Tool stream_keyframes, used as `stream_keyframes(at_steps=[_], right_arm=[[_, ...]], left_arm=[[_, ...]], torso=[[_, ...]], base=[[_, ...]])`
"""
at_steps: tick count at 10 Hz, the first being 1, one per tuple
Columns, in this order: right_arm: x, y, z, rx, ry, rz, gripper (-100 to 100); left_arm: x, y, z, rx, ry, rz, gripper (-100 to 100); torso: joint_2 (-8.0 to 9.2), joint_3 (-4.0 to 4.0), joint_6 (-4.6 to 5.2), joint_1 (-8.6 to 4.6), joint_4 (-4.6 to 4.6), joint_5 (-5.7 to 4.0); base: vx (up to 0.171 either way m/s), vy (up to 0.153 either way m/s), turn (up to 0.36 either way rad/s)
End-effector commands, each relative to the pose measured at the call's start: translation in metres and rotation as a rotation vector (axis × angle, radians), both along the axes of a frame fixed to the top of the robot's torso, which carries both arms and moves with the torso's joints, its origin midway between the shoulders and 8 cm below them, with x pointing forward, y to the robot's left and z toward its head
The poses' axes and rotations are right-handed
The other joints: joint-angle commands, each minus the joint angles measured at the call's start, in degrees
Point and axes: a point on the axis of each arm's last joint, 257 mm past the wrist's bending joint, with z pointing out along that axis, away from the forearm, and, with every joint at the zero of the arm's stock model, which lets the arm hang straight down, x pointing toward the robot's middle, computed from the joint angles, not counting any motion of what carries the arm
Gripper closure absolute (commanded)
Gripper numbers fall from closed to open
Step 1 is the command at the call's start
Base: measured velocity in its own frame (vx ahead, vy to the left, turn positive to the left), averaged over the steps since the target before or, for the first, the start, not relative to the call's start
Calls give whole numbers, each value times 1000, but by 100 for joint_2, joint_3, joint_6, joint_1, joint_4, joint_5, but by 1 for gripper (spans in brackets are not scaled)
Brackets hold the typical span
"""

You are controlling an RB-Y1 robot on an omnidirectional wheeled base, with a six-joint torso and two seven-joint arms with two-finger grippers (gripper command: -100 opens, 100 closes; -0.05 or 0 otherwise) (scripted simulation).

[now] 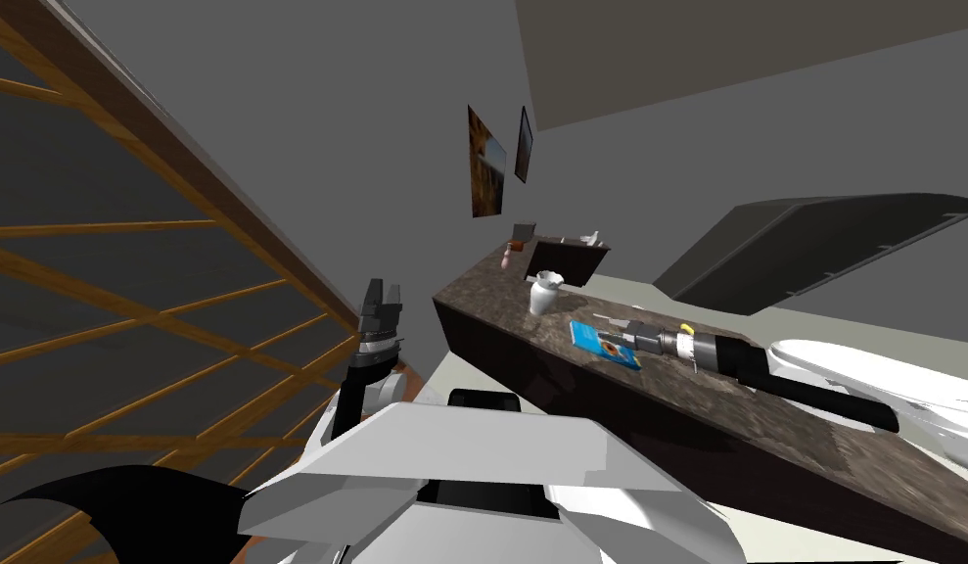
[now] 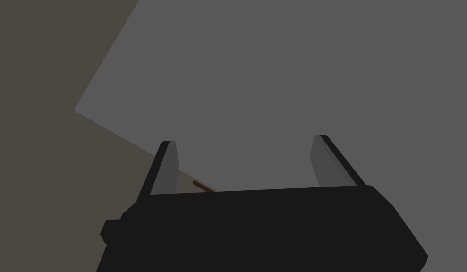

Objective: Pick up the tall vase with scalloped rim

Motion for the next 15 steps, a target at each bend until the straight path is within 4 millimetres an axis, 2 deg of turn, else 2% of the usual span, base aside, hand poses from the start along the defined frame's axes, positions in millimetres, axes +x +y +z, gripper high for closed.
stream_keyframes(at_steps=[1,2,3,4,6,9,15], right_arm=[[4,-5,8,-53,10,21,-100],[6,-18,13,-106,16,26,-100],[9,-17,18,-132,22,42,-100],[12,-28,24,-181,27,48,-100],[16,-27,30,-215,34,69,-100],[27,-43,50,-336,50,102,-100],[47,-52,82,-523,83,176,-100]], left_arm=[[0,0,0,0,0,0,0],[0,0,0,0,0,0,0],[0,0,0,0,0,0,0],[0,0,0,0,0,0,0],[0,0,0,0,0,0,0],[0,0,0,0,0,0,0],[0,0,0,0,0,0,0]], torso=[[0,0,0,0,0,0],[-1,-1,1,1,0,1],[-4,-2,-1,7,-1,2],[-2,-1,2,5,-1,2],[-2,-1,1,4,-1,2],[-1,-1,2,-1,-1,0],[0,-1,3,2,-1,0]], base=[[26,55,35],[30,74,69],[27,62,24],[25,67,49],[22,42,14],[29,56,53],[30,61,49]])
